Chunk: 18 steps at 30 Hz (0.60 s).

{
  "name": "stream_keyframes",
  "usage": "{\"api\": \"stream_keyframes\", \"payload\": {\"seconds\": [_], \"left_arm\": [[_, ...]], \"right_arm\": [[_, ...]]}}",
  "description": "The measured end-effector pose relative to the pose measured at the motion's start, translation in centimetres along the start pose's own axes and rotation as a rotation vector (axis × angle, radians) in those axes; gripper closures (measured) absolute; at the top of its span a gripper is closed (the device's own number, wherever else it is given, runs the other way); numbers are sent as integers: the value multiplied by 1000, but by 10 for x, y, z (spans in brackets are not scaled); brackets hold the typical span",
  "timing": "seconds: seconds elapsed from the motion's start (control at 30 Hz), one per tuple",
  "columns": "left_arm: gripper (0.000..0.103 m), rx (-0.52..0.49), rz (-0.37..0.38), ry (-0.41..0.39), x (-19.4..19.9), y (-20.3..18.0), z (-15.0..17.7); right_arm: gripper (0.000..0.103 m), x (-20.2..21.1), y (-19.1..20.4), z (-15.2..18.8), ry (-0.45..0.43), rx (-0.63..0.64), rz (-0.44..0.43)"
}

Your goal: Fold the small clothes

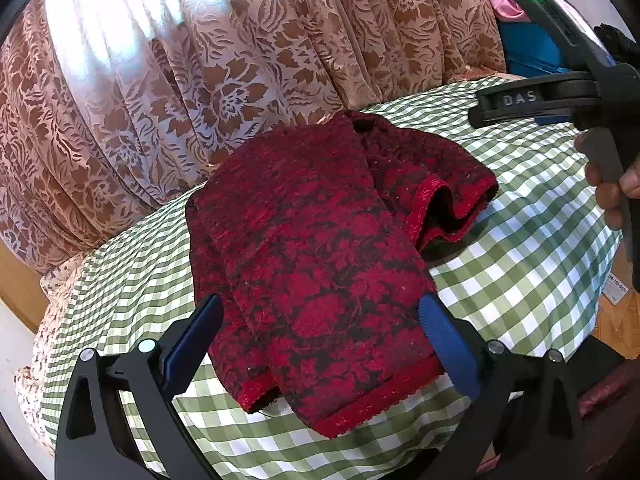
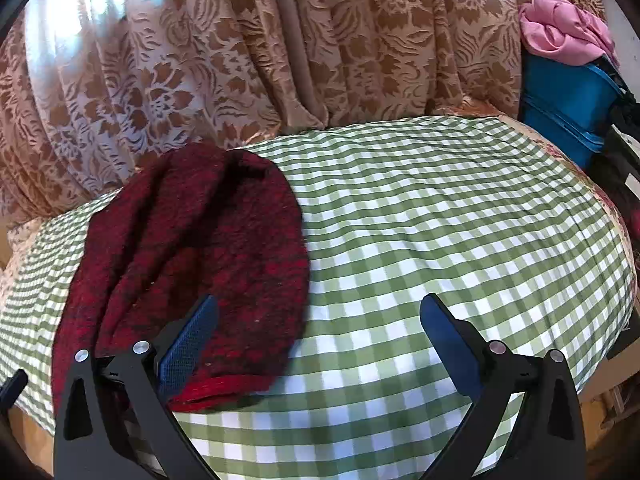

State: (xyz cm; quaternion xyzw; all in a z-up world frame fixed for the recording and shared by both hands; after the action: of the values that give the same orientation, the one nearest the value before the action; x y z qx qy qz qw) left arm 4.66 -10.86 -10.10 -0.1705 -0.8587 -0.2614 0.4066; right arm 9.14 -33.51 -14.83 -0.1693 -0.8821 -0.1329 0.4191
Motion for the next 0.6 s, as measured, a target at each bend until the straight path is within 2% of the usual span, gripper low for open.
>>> {"api": "stream_keyframes", "payload": {"seconds": [0.07,0.13,0.17,0.2,0.23,0.3,0.4,0.43,0.5,0.6], "left_arm": [[7,-20,-6,-21,6,-4,0],[31,-74,-40,-11,1,-11,0],[54,-90,-32,5,-4,-16,2],[71,-91,15,27,-8,-21,5],[75,-83,34,28,-7,-21,6],[91,-53,70,7,0,-16,4],[95,26,172,-6,11,1,2],[95,49,200,-7,13,6,2],[96,114,260,-4,17,20,3],[96,227,341,-5,19,45,5]], "right_arm": [[3,-1,9,1,21,9,-50],[3,-1,17,1,40,15,-98],[3,-1,22,1,45,20,-119],[3,-1,28,1,51,25,-146],[3,-1,32,1,59,30,-169],[4,-1,42,1,79,46,-226],[10,-1,56,-1,108,58,-323],[18,-1,62,-1,121,55,-363],[22,-2,73,-3,148,59,-427],[40,-5,94,-3,190,87,-494]]}}
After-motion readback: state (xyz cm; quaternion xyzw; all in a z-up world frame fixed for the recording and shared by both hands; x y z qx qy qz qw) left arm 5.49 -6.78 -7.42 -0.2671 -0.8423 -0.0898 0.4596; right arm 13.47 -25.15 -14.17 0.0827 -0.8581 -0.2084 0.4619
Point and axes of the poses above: each gripper's, at about its wrist camera, not at the fingertips, and x roughly against the way its jaws point, y to its left, z to its underside, the point moved 10 cm from there along -x, roughly the way its jaws point, and after that the axes turned 15 degrees about y, right-handed, at the moved point
